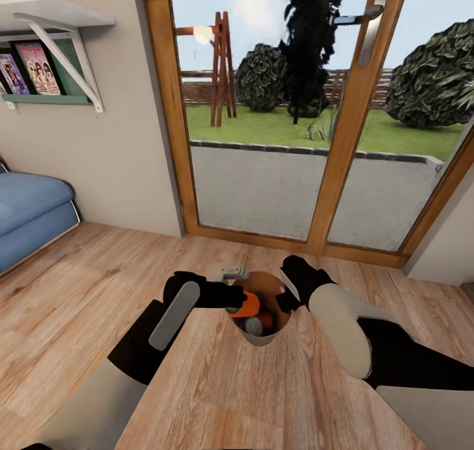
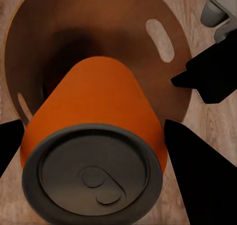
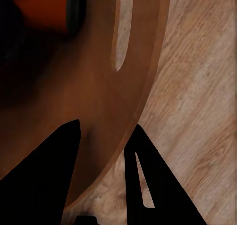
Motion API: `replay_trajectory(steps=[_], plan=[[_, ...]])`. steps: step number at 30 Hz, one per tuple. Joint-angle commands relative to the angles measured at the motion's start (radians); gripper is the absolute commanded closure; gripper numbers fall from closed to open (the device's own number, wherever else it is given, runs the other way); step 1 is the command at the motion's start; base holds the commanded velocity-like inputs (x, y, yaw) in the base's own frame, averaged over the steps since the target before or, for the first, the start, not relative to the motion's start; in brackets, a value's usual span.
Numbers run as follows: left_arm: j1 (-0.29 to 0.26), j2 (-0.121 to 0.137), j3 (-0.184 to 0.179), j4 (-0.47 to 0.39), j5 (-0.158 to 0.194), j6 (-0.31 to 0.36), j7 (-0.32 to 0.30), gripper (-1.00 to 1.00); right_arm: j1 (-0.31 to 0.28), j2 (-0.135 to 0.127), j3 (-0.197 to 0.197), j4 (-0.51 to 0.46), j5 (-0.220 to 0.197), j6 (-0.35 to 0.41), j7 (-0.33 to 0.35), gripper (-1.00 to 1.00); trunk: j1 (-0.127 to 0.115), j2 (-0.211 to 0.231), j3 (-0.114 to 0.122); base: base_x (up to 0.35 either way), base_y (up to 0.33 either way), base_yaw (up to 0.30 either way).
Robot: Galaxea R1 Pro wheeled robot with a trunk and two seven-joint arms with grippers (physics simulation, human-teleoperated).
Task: Put the three can of soda from the living room inside the tash can in the kitchen.
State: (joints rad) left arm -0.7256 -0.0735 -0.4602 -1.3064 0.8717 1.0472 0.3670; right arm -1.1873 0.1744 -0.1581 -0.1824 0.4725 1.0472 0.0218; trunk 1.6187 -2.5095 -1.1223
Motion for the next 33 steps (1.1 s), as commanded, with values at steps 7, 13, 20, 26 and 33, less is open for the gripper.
replay_trajectory(steps=[7, 13, 20, 26, 33], plan=[[0.000, 0.000, 0.000, 0.009, 0.000, -0.023, -0.002, 1.00, 0.001, 0.000, -0.006, 0.003, -0.017, 0.000, 0.004, 1.00, 0.000, 0.000, 0.000, 0.000, 0.000, 0.000], [0.000, -0.001, -0.001, 0.010, -0.001, -0.031, -0.002, 1.00, 0.002, 0.000, -0.005, 0.022, -0.017, 0.000, 0.005, 1.00, 0.000, 0.000, 0.000, 0.000, 0.000, 0.000], [0.000, -0.004, -0.001, 0.010, -0.002, -0.034, -0.002, 1.00, 0.002, 0.000, -0.004, 0.056, -0.017, 0.000, 0.008, 1.00, 0.000, 0.000, 0.000, 0.000, 0.000, 0.000], [-0.001, -0.006, -0.002, 0.010, -0.002, -0.035, -0.001, 1.00, 0.002, 0.000, -0.004, 0.073, -0.017, 0.000, 0.009, 1.00, 0.000, 0.000, 0.000, 0.000, 0.000, 0.000], [-0.002, -0.013, -0.002, 0.009, -0.001, -0.035, -0.002, -1.00, 0.002, 0.000, -0.004, 0.091, -0.017, 0.000, 0.011, 1.00, 0.000, 0.000, 0.000, 0.000, 0.000, 0.000]])
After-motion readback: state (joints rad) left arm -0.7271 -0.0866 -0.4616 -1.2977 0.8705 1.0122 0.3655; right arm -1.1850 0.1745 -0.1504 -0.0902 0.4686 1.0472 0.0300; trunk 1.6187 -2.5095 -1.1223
